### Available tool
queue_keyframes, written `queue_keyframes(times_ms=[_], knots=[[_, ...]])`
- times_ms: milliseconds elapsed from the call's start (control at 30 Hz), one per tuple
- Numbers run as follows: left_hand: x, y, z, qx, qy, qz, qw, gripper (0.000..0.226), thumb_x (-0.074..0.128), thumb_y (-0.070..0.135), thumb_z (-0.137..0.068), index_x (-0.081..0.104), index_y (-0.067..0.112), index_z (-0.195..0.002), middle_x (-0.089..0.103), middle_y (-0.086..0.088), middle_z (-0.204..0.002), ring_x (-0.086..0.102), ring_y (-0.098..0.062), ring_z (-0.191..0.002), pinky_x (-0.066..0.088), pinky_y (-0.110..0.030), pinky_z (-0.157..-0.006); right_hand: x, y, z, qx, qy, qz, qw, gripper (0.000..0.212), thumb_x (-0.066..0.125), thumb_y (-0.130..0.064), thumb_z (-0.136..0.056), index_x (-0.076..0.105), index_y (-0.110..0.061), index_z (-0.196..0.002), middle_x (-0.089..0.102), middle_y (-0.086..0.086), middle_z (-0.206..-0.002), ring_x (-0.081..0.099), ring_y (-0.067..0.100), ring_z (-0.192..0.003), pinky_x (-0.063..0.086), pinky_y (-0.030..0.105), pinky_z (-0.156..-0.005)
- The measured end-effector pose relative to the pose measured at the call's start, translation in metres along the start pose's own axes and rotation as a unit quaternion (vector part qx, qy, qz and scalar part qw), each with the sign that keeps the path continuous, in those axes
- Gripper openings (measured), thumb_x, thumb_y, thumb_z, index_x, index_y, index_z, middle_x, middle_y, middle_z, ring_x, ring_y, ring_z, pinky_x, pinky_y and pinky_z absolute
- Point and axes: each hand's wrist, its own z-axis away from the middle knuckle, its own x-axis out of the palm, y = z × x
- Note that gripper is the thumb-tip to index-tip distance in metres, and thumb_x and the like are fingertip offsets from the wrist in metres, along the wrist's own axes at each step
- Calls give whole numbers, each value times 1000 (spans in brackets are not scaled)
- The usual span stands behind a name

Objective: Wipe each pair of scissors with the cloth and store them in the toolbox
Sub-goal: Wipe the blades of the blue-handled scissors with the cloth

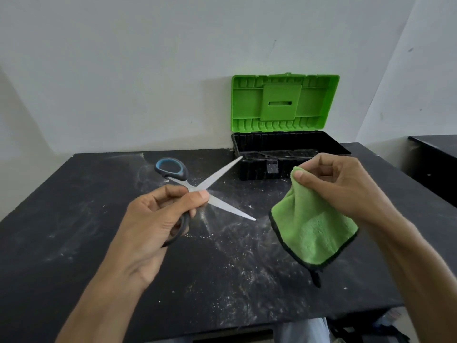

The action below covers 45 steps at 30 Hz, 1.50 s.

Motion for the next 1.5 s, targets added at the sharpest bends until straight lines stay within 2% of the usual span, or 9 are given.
queue_keyframes(times_ms=[167, 333, 433, 633, 700, 800, 933, 1200, 1500], knots=[[14, -7, -9, -19, -5, 45, 999, 26, 78, 21, -67, 74, 6, -87, 76, -8, -77, 61, -3, -52, 48, -13, -45, 13, 49, -44, 97, -27, 6, 995, 11, 81, -23, -92, 79, -12, -95, 81, 15, -94, 79, 33, -88, 64, 47, -86], [24, -21, -24, -52, 19, 95, 994, 19, 73, 13, -81, 73, 3, -96, 78, -14, -89, 68, -8, -59, 53, -16, -48, 36, 102, -53, 94, -31, 220, 971, 34, 79, -37, -92, 71, -18, -120, 70, -6, -112, 67, 16, -103, 57, 39, -97], [30, -34, -34, -61, 48, 105, 991, 21, 72, 14, -83, 71, 3, -101, 78, -12, -86, 71, -13, -65, 59, -25, -61, 56, 124, -37, 111, -79, 323, 937, 39, 76, -44, -90, 70, -25, -124, 61, 4, -133, 65, 29, -118, 53, 46, -106], [46, -54, -42, -76, 87, 139, 984, 12, 69, 14, -89, 69, 7, -98, 77, -9, -77, 73, -15, -66, 62, -30, -59, 44, 94, -15, 113, -71, 464, 876, 24, 70, -43, -95, 78, -21, -99, 68, 3, -120, 59, 32, -124, 50, 48, -102], [54, -57, -43, -65, 109, 143, 981, 11, 71, 17, -88, 70, 9, -96, 77, -7, -78, 73, -15, -68, 62, -30, -59, 46, 75, -2, 72, -21, 405, 911, 27, 64, -43, -101, 78, -21, -97, 71, 4, -113, 63, 29, -117, 51, 41, -94], [67, -59, -45, -29, 151, 149, 977, 14, 72, 22, -88, 71, 11, -96, 78, -5, -80, 73, -13, -72, 60, -29, -62, 57, 34, 24, 69, -38, 100, 992, 44, 56, -56, -102, 79, -19, -90, 81, -1, -89, 77, 17, -87, 63, 36, -77], [87, -63, -43, -16, 142, 149, 979, 20, 72, 22, -89, 71, 5, -98, 78, -9, -85, 73, -16, -72, 59, -32, -65, 70, 3, 36, 115, -122, -115, 979, 32, 65, -41, -101, 80, -13, -104, 82, 5, -87, 75, 16, -63, 53, 21, -49], [71, -58, -43, -9, 115, 152, 982, 26, 68, 33, -91, 69, 12, -106, 78, -8, -93, 74, -17, -84, 61, -33, -70, 49, 2, 22, 110, -104, -169, 974, 17, 77, -17, -95, 81, 0, -96, 75, 10, -76, 64, 7, -53, 55, 16, -53], [47, -45, -63, 77, 42, -100, 991, 22, 62, 32, -95, 72, 12, -97, 76, -2, -73, 67, -9, -67, 52, -23, -62, 28, 1, 12, 109, -108, -132, 979, 15, 76, -26, -95, 83, -13, -94, 79, 3, -78, 71, 9, -64, 53, 14, -58]])
